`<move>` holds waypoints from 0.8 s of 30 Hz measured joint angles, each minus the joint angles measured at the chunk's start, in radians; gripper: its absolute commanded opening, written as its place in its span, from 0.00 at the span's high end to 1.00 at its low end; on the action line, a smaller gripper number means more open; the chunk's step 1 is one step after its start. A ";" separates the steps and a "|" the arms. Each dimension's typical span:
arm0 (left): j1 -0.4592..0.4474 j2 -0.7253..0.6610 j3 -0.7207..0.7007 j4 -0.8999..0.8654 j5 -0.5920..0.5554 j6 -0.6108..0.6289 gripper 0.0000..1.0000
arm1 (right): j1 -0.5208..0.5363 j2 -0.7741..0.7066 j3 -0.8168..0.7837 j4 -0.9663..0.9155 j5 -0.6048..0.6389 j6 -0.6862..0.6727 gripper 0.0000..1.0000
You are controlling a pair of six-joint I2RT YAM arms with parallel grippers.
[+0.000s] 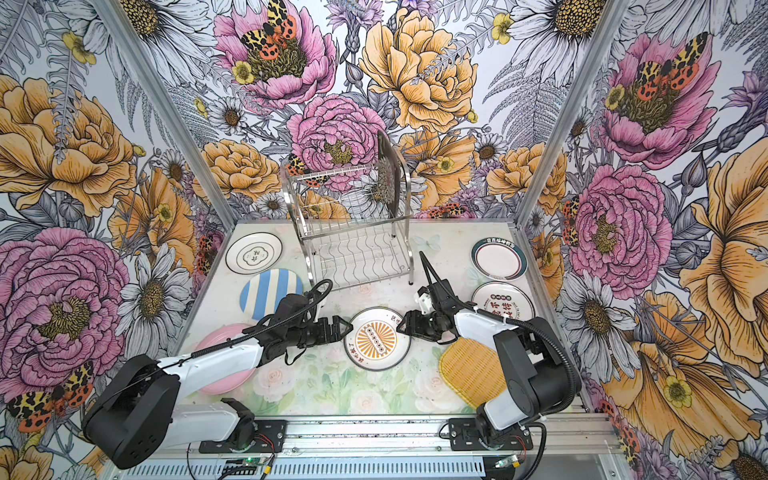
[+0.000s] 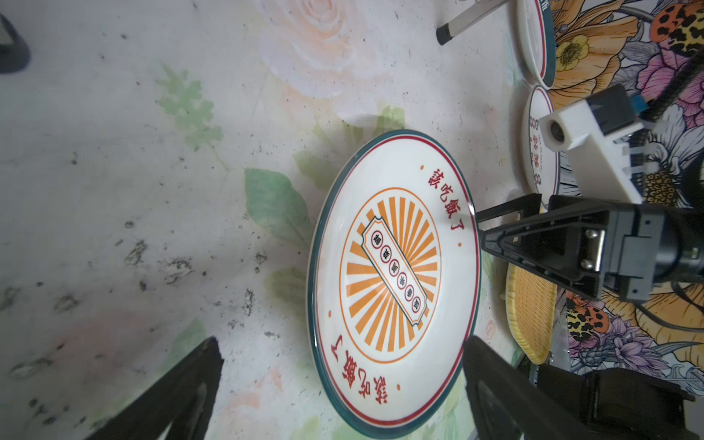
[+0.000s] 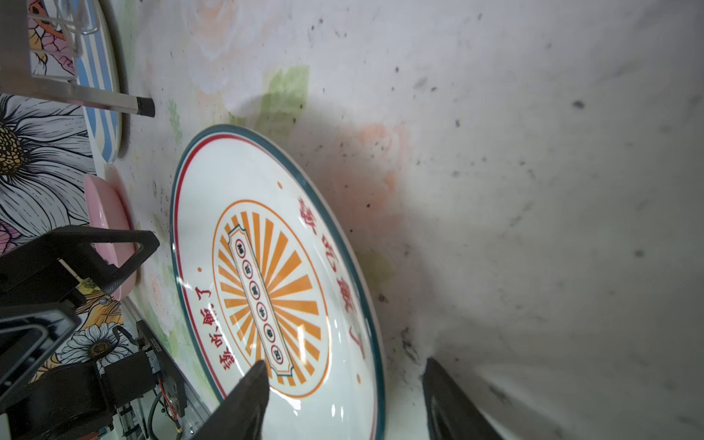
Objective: Load plates into a dish rack
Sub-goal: Move the plate to the center of the table, then pick up the plate from the center of the table.
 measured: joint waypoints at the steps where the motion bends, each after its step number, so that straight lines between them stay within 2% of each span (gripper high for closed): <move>1: 0.000 0.000 0.000 0.000 0.001 0.000 0.01 | -0.004 0.007 0.000 0.001 -0.009 -0.005 0.40; 14: 0.006 0.000 -0.009 0.001 0.014 0.000 0.01 | -0.011 0.070 0.000 0.051 -0.096 -0.045 0.58; 24: 0.006 0.000 -0.009 0.001 0.014 -0.001 0.01 | -0.011 0.105 -0.008 0.096 -0.098 -0.043 0.89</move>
